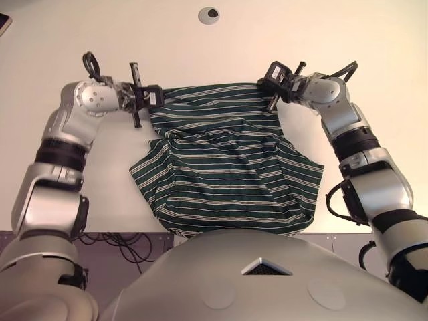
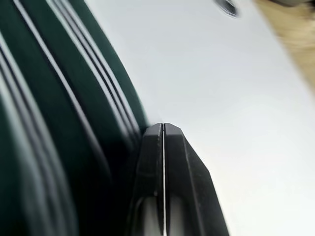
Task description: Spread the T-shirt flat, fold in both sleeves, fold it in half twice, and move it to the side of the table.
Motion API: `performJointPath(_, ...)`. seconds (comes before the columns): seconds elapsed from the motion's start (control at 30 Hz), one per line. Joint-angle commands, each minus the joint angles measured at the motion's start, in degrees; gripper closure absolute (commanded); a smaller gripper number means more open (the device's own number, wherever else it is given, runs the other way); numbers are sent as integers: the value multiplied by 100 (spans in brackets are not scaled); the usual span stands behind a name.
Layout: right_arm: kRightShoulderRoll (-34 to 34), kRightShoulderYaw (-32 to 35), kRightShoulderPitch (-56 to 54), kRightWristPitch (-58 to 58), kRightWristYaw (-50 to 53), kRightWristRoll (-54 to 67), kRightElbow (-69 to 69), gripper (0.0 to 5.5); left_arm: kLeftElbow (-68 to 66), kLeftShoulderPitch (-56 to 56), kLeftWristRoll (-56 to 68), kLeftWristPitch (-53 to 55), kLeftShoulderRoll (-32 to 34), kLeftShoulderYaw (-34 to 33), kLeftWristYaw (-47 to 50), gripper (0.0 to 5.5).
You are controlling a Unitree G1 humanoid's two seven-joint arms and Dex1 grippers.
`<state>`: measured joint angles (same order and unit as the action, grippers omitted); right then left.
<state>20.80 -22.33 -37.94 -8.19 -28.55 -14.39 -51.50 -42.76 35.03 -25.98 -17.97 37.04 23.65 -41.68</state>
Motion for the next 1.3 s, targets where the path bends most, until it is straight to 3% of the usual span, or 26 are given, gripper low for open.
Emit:
performJointPath(0.03, -345, 47, -579, -187, 942, -352, -1490, 550, -1710, 1252, -548, -191, -742, 284, 1189, 549)
performJointPath(0.27, -707, 442, -1527, -729, 2460, -442, -2254, 550, -3092, 2458, -879, -216, -1654, 429, 2455, 549)
performJointPath(0.43, -679, 828, -1427, -1462, 1947, -136, -2037, 550, -3069, 2509, -813, -652, -1510, 315, 2752, 549)
performJointPath(0.5, -727, 915, -1183, -1567, 1110, 90, -1862, 550, -2705, 2245, -433, -1135, -1298, 53, 2350, 549)
performJointPath(0.57, -794, 850, -860, -1433, 89, 233, -1675, 550, -1980, 1529, 124, -1454, -944, -125, 1270, 549)
performJointPath(0.67, -731, 652, -342, -1068, -958, 202, -1366, 550, -673, 299, 414, -1155, -281, 64, -170, 549)
performJointPath(0.8, -673, 622, -103, -576, -1385, 224, -1057, 550, 184, -88, 539, -389, 64, -53, -847, 549)
performJointPath(0.97, -651, 539, -42, -324, -1298, 138, -834, 550, 373, -180, 411, 129, 113, 49, -1188, 549)
performJointPath(1.17, -576, 483, -10, -388, -1023, 37, -735, 550, -296, 77, 204, 78, -282, 246, -892, 549)
performJointPath(1.3, -613, 368, -146, -585, -238, -244, -943, 550, -1325, 670, -18, 57, -844, 371, -247, 549)
